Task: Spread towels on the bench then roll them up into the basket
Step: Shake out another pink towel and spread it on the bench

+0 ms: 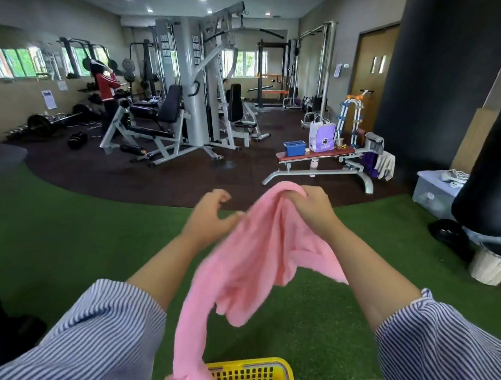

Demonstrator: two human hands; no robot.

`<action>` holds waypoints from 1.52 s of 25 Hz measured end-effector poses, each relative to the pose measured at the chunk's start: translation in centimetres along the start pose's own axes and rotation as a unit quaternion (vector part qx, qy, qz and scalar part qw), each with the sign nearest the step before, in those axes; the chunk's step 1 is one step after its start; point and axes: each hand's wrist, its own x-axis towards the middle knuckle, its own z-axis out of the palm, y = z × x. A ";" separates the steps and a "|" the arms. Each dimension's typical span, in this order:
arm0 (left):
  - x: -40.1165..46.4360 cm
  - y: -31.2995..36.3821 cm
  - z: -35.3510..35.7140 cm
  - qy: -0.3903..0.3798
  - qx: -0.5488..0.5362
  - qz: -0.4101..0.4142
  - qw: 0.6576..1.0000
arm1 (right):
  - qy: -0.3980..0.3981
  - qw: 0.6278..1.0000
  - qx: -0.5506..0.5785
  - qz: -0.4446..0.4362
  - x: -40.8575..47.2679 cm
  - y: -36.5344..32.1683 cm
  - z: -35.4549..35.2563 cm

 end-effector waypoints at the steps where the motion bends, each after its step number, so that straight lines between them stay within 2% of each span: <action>1: -0.1 1.4 1.2 -0.062 -0.054 0.018 0.996 | -0.013 1.000 0.008 -0.008 0.1 -0.7 0.7; 3: -0.1 3.8 3.1 -0.155 -0.122 -0.019 0.980 | -0.017 0.998 0.053 -0.011 0.5 -1.7 1.5; 4: 0.1 4.5 3.8 -0.151 -0.140 -0.047 0.977 | -0.001 0.996 0.086 -0.012 0.7 -2.1 1.2; 7: 1.0 5.1 4.2 0.013 -0.150 -0.104 0.983 | 0.024 0.994 0.097 -0.041 1.0 -2.2 -0.6; 10: 1.8 5.6 3.6 0.158 -0.139 -0.161 0.964 | 0.033 0.998 0.042 0.024 -0.5 -1.1 -0.8; 11: 2.0 5.9 3.4 0.181 -0.152 -0.179 0.955 | 0.037 0.999 0.022 0.030 -1.2 -0.6 -0.2; 14: 2.3 6.5 2.6 0.217 -0.167 -0.245 0.930 | 0.109 0.993 -0.025 -0.028 -2.8 1.1 1.8; 15: 2.3 6.5 2.3 0.223 -0.173 -0.262 0.923 | 0.084 0.995 -0.039 -0.040 -3.0 1.5 2.4; 17: 2.3 6.3 1.5 0.225 -0.198 -0.278 0.913 | -0.023 0.996 -0.074 -0.036 -3.2 2.6 4.0; 18: 2.2 6.3 1.1 0.222 -0.211 -0.280 0.910 | -0.039 0.996 -0.072 -0.023 -3.2 3.2 4.8; 20: 1.8 5.9 0.2 0.221 -0.221 -0.264 0.913 | 0.013 1.000 -0.012 0.017 -2.6 3.7 5.7; 22: 1.3 4.8 -0.9 0.213 -0.177 -0.250 0.928 | 0.064 0.995 0.054 0.044 -1.8 2.9 5.2; 24: 0.7 2.8 -2.4 0.155 -0.086 -0.285 0.942 | 0.054 0.992 0.107 0.028 -0.8 1.2 3.7; 26: 0.3 1.3 -4.1 0.026 0.026 -0.358 0.933 | 0.003 0.991 0.131 -0.016 0.0 -1.1 1.8; 27: 0.5 1.1 -4.7 -0.024 0.062 -0.358 0.931 | -0.029 0.992 0.119 -0.041 0.3 -2.3 1.1; 28: 0.9 1.2 -5.0 -0.055 0.066 -0.316 0.945 | -0.062 0.992 0.096 -0.061 0.5 -3.4 0.7; 30: 1.8 2.8 -4.9 -0.108 -0.038 -0.181 0.977 | -0.114 0.987 0.052 -0.103 0.3 -5.5 0.6; 32: 1.8 5.2 -4.3 -0.168 -0.162 -0.115 0.965 | -0.122 0.982 0.070 -0.129 0.2 -6.8 0.7; 34: 1.9 5.9 -3.2 -0.145 -0.188 -0.074 0.969 | -0.098 0.982 0.075 -0.140 0.4 -7.0 0.1; 38: 2.1 5.6 -2.8 -0.058 -0.172 -0.030 0.983 | -0.039 0.991 -0.045 -0.122 0.9 -4.4 -0.8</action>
